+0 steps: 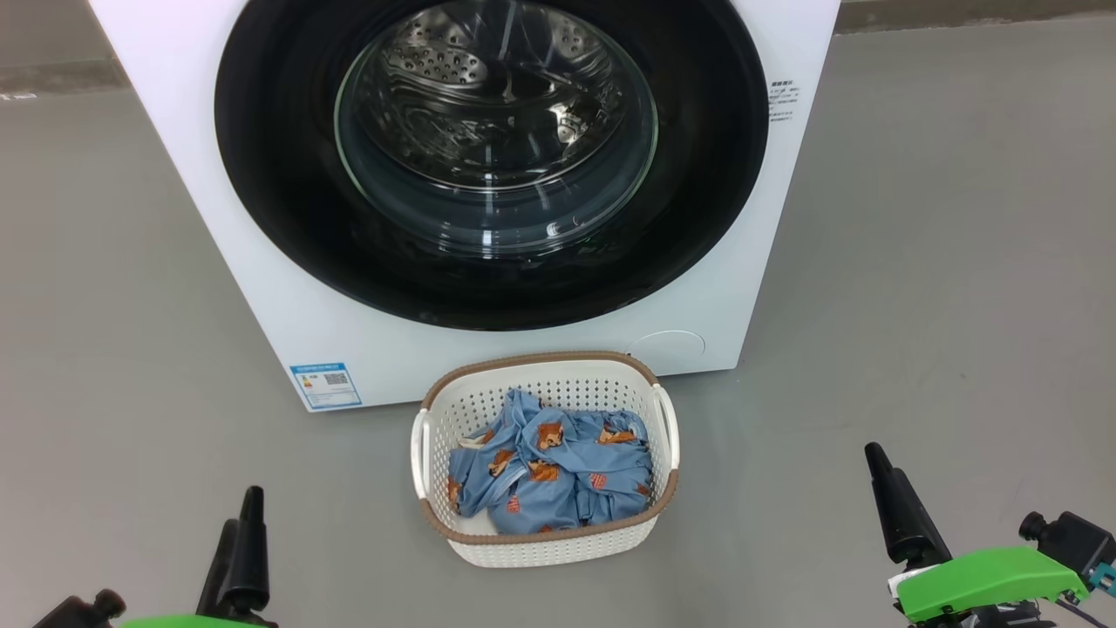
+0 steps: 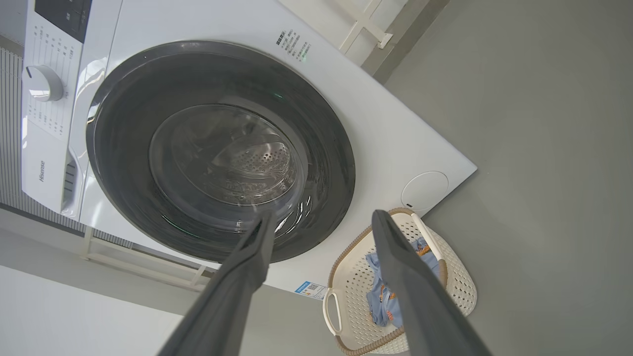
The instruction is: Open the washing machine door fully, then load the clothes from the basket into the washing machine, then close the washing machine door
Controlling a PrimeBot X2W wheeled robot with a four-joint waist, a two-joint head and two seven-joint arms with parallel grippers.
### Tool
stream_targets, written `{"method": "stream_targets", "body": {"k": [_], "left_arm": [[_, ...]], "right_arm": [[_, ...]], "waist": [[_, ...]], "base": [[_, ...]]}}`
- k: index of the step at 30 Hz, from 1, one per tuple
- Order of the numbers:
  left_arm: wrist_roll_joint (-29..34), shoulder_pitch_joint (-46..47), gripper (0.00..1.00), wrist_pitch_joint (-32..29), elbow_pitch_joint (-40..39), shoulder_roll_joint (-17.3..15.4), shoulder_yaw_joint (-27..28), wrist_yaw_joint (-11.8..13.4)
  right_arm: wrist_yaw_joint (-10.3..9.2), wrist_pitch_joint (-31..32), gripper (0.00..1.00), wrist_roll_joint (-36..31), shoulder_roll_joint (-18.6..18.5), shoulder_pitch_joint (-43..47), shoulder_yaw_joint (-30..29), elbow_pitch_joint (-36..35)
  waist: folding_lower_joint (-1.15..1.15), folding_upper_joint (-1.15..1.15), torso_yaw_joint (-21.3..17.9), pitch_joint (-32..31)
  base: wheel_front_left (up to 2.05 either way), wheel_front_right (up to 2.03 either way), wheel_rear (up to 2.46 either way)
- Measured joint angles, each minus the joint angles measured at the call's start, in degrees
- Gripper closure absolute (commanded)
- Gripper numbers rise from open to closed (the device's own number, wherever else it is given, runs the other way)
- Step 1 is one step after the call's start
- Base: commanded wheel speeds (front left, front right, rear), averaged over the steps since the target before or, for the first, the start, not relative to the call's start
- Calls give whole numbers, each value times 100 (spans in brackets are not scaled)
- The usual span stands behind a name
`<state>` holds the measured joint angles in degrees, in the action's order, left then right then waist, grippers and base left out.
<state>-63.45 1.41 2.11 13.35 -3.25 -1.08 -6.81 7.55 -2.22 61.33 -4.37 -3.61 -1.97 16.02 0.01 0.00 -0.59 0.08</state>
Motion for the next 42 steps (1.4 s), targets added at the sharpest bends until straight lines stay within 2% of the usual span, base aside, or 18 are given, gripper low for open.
{"method": "stream_targets", "body": {"k": [42], "left_arm": [[2838, 1, 0, 706, -149, -220, -347, -8]], "right_arm": [[0, -703, 0, -3120, -119, -259, 332, -14]], "waist": [[0, 0, -23, 4]], "base": [[0, 0, 0]]}}
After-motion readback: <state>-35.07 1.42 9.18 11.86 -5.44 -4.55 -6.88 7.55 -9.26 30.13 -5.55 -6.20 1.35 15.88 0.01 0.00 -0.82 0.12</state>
